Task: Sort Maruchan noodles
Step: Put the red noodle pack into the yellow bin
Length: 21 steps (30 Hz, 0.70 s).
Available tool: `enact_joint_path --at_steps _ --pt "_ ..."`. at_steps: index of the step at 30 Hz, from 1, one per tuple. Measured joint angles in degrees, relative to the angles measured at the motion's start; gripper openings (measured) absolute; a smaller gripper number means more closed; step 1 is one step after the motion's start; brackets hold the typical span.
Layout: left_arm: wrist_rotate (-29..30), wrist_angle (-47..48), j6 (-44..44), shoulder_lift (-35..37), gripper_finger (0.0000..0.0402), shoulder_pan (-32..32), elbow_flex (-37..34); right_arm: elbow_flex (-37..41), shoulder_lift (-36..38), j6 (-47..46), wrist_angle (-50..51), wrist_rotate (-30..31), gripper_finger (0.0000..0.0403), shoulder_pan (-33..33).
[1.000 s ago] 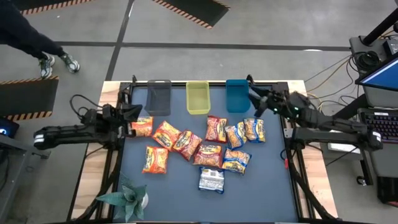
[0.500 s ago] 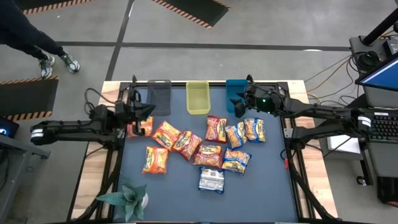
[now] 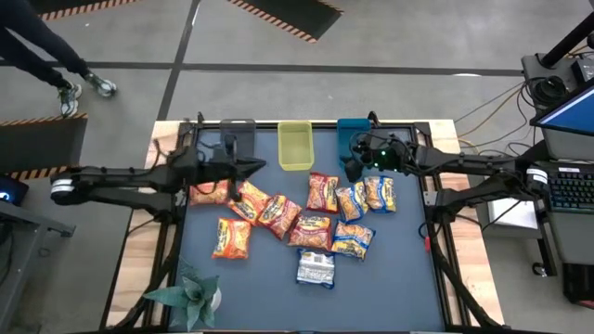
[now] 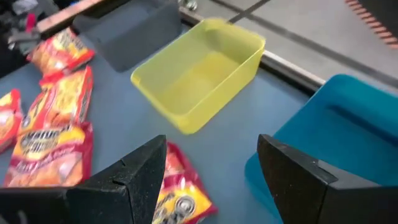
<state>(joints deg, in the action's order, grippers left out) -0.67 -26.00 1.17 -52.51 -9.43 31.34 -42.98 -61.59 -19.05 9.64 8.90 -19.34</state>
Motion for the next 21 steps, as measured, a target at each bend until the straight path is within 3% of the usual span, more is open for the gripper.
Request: enact_joint_path --at_steps 21 --pt "-0.04 10.91 1.05 -21.13 0.0000 3.78 10.02 0.42 -9.46 -2.07 0.80 0.09 0.0240 5.58"
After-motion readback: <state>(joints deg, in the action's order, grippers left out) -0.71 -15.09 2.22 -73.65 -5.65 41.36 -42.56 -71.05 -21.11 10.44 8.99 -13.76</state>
